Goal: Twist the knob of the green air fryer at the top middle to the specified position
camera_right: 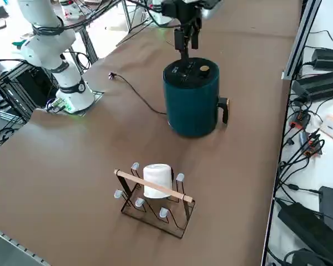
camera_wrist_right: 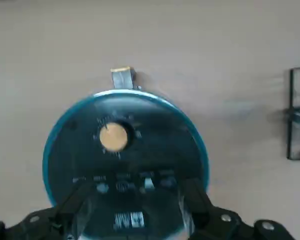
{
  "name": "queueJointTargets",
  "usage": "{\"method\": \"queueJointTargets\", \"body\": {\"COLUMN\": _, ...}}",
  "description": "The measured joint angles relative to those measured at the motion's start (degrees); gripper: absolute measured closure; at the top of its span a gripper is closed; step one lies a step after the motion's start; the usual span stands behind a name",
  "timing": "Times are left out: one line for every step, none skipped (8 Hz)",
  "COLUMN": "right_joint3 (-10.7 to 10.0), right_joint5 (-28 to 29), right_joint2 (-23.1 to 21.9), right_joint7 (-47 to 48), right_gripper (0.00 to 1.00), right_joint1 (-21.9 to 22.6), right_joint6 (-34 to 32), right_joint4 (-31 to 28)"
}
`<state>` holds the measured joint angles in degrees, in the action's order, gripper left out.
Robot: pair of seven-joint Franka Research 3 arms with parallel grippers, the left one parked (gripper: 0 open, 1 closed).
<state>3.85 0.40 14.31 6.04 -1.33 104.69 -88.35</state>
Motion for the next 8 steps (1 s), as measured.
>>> {"method": "queueJointTargets", "body": {"right_joint3": 0.0, "right_joint5": 0.0, "right_joint2": 1.7, "right_joint7": 0.0, "right_gripper": 0.00, "right_joint1": 0.4, "right_joint6": 2.4, "right_joint4": 0.0}}
{"method": "queueJointTargets", "body": {"right_joint3": 0.0, "right_joint5": 0.0, "right_joint2": 2.9, "right_joint7": 0.0, "right_gripper": 0.00, "right_joint1": 0.8, "right_joint6": 4.2, "right_joint4": 0.0}}
{"method": "queueJointTargets", "body": {"right_joint3": 0.0, "right_joint5": 0.0, "right_joint2": 3.7, "right_joint7": 0.0, "right_gripper": 0.00, "right_joint1": 1.0, "right_joint6": 5.6, "right_joint4": 0.0}}
{"method": "queueJointTargets", "body": {"right_joint3": 0.0, "right_joint5": 0.0, "right_joint2": 4.4, "right_joint7": 0.0, "right_gripper": 0.00, "right_joint1": 1.2, "right_joint6": 6.7, "right_joint4": 0.1}}
{"method": "queueJointTargets", "body": {"right_joint3": 0.0, "right_joint5": 0.0, "right_joint2": 4.9, "right_joint7": 0.0, "right_gripper": 0.00, "right_joint1": 1.4, "right_joint6": 7.2, "right_joint4": 0.1}}
{"method": "queueJointTargets", "body": {"right_joint3": 0.0, "right_joint5": 0.0, "right_joint2": 5.2, "right_joint7": 0.0, "right_gripper": 0.01, "right_joint1": 1.5, "right_joint6": 7.3, "right_joint4": 0.1}}
{"method": "queueJointTargets", "body": {"right_joint3": 0.0, "right_joint5": 0.0, "right_joint2": 5.5, "right_joint7": 0.0, "right_gripper": 0.02, "right_joint1": 1.7, "right_joint6": 7.3, "right_joint4": 0.1}}
{"method": "queueJointTargets", "body": {"right_joint3": 0.1, "right_joint5": 0.0, "right_joint2": 5.8, "right_joint7": 0.0, "right_gripper": 0.06, "right_joint1": 2.1, "right_joint6": 7.3, "right_joint4": 0.1}}
